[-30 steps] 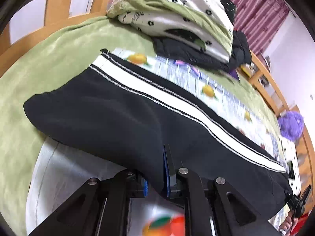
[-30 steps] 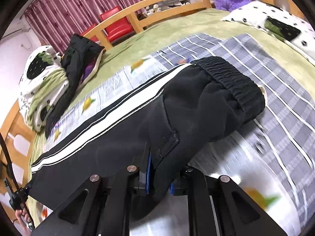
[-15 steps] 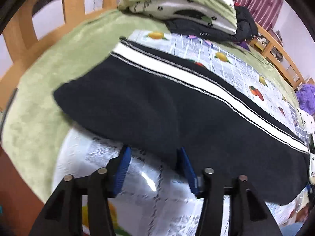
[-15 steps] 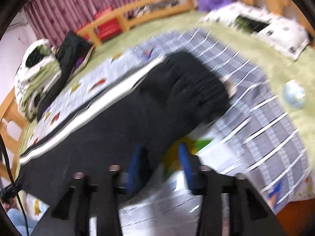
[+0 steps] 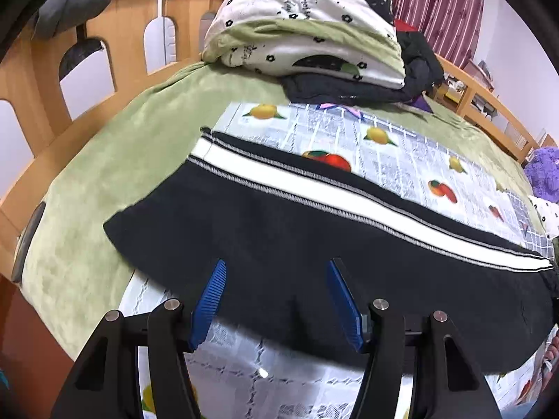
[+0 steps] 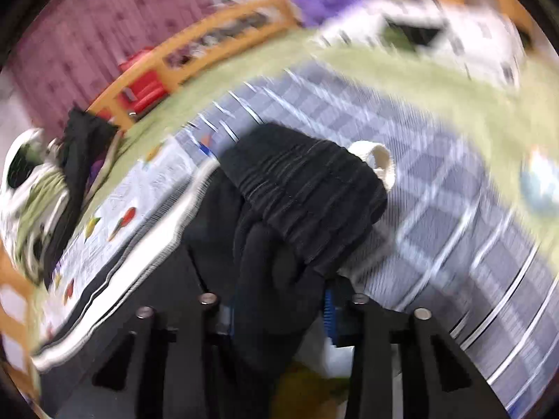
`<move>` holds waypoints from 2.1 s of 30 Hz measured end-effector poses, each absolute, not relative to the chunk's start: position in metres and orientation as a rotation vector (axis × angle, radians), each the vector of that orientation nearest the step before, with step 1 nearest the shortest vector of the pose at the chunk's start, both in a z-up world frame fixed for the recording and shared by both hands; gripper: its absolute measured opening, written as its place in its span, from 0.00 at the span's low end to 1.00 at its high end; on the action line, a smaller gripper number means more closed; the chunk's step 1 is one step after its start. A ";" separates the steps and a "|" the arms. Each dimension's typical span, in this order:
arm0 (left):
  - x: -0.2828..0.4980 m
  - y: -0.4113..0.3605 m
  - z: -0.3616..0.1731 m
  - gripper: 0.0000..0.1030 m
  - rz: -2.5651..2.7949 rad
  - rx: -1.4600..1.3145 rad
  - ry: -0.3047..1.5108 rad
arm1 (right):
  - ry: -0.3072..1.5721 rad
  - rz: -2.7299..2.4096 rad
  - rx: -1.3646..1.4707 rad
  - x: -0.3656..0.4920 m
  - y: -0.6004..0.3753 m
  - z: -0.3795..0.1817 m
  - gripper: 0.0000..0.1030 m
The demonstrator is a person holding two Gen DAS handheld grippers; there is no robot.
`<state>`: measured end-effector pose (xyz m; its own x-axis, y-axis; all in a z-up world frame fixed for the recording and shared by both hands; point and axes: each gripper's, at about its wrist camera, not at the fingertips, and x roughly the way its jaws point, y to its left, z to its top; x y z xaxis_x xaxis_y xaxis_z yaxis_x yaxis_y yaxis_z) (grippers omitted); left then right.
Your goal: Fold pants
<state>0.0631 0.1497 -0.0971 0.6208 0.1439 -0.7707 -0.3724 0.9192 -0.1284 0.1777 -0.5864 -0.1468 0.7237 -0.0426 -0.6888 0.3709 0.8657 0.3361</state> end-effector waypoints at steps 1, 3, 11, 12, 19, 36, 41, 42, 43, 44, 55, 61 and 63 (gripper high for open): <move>0.063 0.151 -0.095 0.56 0.300 -0.289 0.849 | 0.692 -0.221 0.478 0.172 -0.592 -0.136 0.32; 0.063 0.151 -0.095 0.56 0.294 -0.287 0.844 | 0.678 -0.257 0.475 0.166 -0.607 -0.130 0.33; 0.063 0.173 -0.102 0.56 0.285 -0.343 0.864 | 0.850 -0.323 0.357 0.150 -0.615 -0.139 0.42; 0.065 0.176 -0.102 0.56 0.290 -0.338 0.869 | 0.827 -0.330 0.331 0.142 -0.610 -0.127 0.42; 0.096 0.184 -0.097 0.56 0.242 -0.290 0.867 | 0.791 -0.168 0.174 0.164 -0.539 -0.082 0.43; 0.170 0.214 -0.108 0.56 0.213 -0.260 0.858 | 0.952 0.416 -0.183 0.323 -0.300 -0.142 0.44; 0.170 0.217 -0.117 0.56 0.191 -0.282 0.864 | 1.029 0.454 -0.317 0.326 -0.284 -0.166 0.40; 0.170 0.217 -0.118 0.56 0.190 -0.283 0.864 | 1.029 0.456 -0.325 0.326 -0.283 -0.167 0.36; 0.169 0.218 -0.119 0.56 0.188 -0.286 0.865 | 1.037 0.471 -0.329 0.325 -0.282 -0.166 0.11; 0.168 0.218 -0.120 0.56 0.186 -0.290 0.866 | 1.035 0.485 -0.336 0.324 -0.280 -0.164 0.06; 0.169 0.230 -0.122 0.56 0.227 -0.287 0.859 | 0.934 0.446 -0.297 0.326 -0.282 -0.146 0.03; 0.184 0.249 -0.130 0.56 0.281 -0.296 0.864 | 0.971 0.413 -0.302 0.327 -0.278 -0.158 0.09; 0.194 0.255 -0.135 0.56 0.270 -0.307 0.883 | 0.941 0.402 -0.259 0.323 -0.295 -0.145 0.18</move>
<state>0.1936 0.2549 -0.1347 0.6060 0.1040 -0.7886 -0.3542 0.9230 -0.1505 0.3225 -0.2949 -0.1448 0.5232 0.2200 -0.8233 -0.4423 0.8959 -0.0417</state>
